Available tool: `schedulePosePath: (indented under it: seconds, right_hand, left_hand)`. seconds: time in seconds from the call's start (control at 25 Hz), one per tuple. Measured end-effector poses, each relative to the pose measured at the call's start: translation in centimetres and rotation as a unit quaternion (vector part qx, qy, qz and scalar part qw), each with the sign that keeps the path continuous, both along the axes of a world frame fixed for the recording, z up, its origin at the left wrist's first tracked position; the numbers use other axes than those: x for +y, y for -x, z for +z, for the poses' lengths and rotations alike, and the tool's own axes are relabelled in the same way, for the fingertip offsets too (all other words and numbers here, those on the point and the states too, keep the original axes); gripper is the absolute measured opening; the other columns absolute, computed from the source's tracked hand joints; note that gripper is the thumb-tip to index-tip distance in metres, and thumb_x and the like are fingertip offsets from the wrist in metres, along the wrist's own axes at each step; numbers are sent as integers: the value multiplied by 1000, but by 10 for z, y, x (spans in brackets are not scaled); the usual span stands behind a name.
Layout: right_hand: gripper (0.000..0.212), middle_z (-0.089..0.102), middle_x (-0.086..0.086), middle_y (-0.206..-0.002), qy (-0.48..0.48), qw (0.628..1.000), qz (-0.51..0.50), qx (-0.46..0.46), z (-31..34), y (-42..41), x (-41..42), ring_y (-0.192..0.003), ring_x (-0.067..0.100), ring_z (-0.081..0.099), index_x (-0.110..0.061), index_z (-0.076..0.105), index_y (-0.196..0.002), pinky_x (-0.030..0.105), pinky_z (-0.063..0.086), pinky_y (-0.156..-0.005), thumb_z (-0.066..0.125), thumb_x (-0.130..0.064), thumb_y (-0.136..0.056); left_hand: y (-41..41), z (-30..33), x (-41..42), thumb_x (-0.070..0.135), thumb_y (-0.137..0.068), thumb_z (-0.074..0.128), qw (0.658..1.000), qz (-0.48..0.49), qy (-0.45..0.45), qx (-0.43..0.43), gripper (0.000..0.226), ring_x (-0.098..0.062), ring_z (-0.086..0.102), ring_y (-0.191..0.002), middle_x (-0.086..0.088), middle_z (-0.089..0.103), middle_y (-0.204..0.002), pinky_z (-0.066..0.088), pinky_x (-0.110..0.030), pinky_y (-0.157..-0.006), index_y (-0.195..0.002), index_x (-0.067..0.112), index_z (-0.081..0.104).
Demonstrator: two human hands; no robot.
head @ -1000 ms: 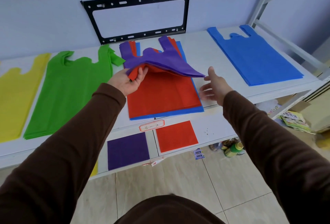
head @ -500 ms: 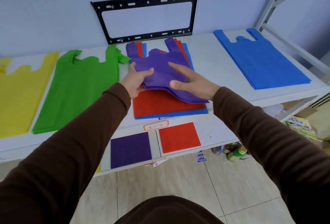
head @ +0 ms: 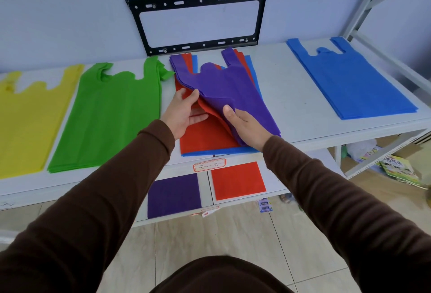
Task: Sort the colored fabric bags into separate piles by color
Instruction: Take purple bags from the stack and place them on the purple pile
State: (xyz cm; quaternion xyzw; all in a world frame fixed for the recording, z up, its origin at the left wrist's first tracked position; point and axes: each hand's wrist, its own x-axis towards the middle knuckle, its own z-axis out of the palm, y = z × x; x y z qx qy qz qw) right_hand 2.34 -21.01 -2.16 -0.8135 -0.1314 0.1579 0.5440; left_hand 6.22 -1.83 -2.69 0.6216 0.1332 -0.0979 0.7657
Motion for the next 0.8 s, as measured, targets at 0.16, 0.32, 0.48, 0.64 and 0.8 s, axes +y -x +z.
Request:
schedulePosePath:
  seconds: [0.16,0.32,0.48,0.64,0.8]
  right_hand:
    - [42,68,-5,-103,-28,997,-62,-18,-3,-1,-1,-95,5,63,-26,62,-110,20,49,-87,28,-50,-102]
    - [47,67,-7,-117,-45,999,-28,6,1,-1,-6,-107,2,62,-31,59,-121,25,47,-101,24,-55,-101]
    - [63,57,-10,-138,-11,999,-25,-25,-5,-8,-24,-127,5,51,-35,54,-136,31,32,-112,14,-64,-97]
    - [54,68,-1,-111,16,957,-281,-70,0,-25,-70,-106,17,62,-19,67,-118,39,49,-96,28,-53,-101]
    - [73,67,7,-91,-5,949,-300,96,4,-32,-97,-85,22,66,-14,57,-128,30,53,-67,20,-67,-95]
  left_hand:
    - [-12,-4,10,40,-86,65,979,114,-166,-44,54,-17,58,-109,-5,54,-130,48,-35,-97,-131,16,46]
    - [-18,16,7,67,-81,59,992,-4,45,116,64,-35,62,-108,-19,55,-122,56,-47,-86,-123,24,37]
    - [-22,2,0,41,-89,64,986,-93,17,137,52,-27,68,-103,-11,68,-120,56,-48,-86,-132,14,54]
    - [-29,-1,3,-10,-93,46,991,-26,50,121,42,-24,68,-89,-14,61,-124,61,-31,-63,-131,7,46]
    - [-22,10,15,-7,-97,38,959,-14,223,176,22,-30,74,-75,-23,65,-105,58,-23,-53,-110,-3,55]
